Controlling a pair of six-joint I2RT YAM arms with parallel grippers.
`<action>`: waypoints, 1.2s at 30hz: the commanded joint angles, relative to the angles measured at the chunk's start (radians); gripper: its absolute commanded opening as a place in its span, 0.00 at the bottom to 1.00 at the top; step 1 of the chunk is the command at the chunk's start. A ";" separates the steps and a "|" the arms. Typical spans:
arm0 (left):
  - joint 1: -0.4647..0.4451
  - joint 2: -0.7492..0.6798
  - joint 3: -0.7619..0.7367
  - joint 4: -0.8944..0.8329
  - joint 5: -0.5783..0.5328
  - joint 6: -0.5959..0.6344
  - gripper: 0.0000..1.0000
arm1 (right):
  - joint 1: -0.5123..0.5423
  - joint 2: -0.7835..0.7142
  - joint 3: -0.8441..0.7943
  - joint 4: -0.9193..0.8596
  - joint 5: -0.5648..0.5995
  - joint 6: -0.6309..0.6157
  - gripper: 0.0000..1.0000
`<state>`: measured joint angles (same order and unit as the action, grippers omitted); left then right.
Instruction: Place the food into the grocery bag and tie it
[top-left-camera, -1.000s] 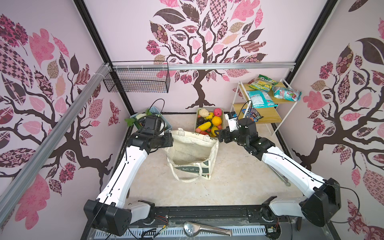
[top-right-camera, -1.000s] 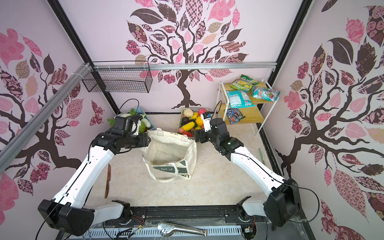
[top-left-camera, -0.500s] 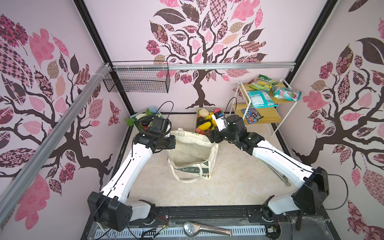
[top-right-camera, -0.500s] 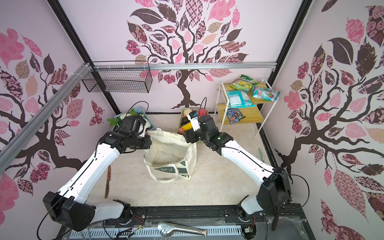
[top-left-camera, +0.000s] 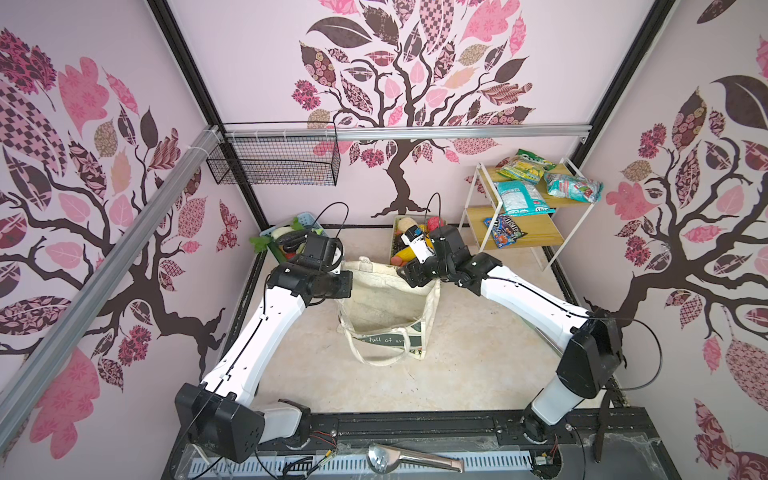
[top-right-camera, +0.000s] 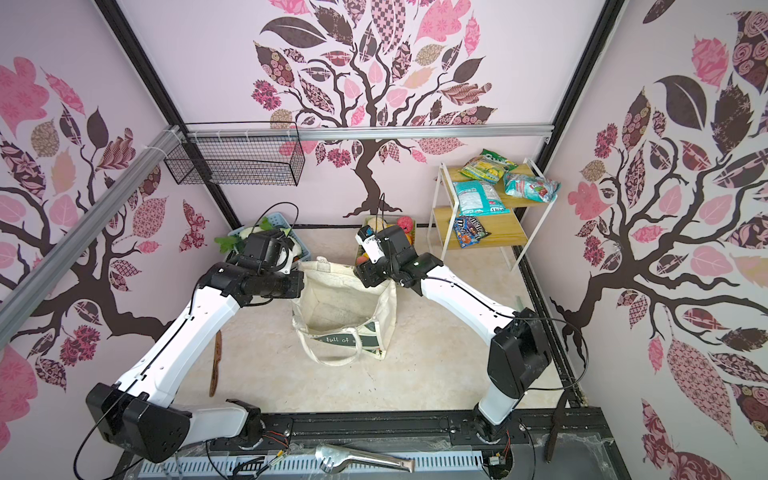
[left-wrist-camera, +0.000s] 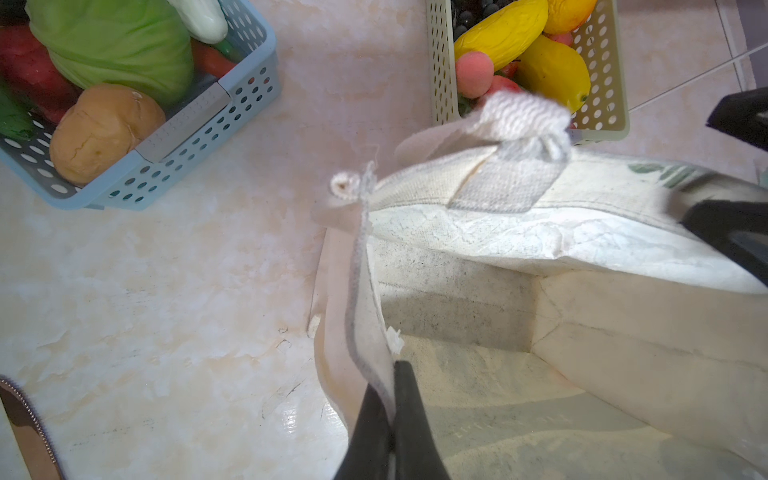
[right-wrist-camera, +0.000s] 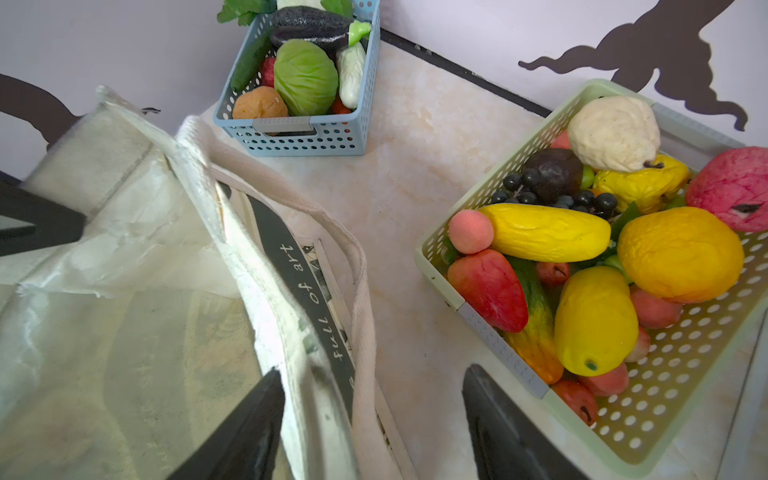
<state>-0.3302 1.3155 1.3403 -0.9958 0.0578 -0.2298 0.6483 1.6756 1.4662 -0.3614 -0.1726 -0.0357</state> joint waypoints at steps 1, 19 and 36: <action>-0.006 0.016 0.025 0.025 0.017 0.008 0.00 | 0.008 0.038 0.042 -0.057 -0.025 -0.037 0.63; 0.003 0.091 0.206 0.021 0.008 0.009 0.00 | 0.019 -0.091 -0.069 -0.064 -0.235 -0.060 0.26; 0.109 0.215 0.277 0.084 0.216 -0.004 0.00 | 0.137 -0.162 -0.167 0.091 -0.213 0.118 0.31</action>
<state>-0.2161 1.5116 1.5566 -0.9966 0.2005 -0.2314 0.7849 1.5299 1.2892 -0.2901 -0.4236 0.0353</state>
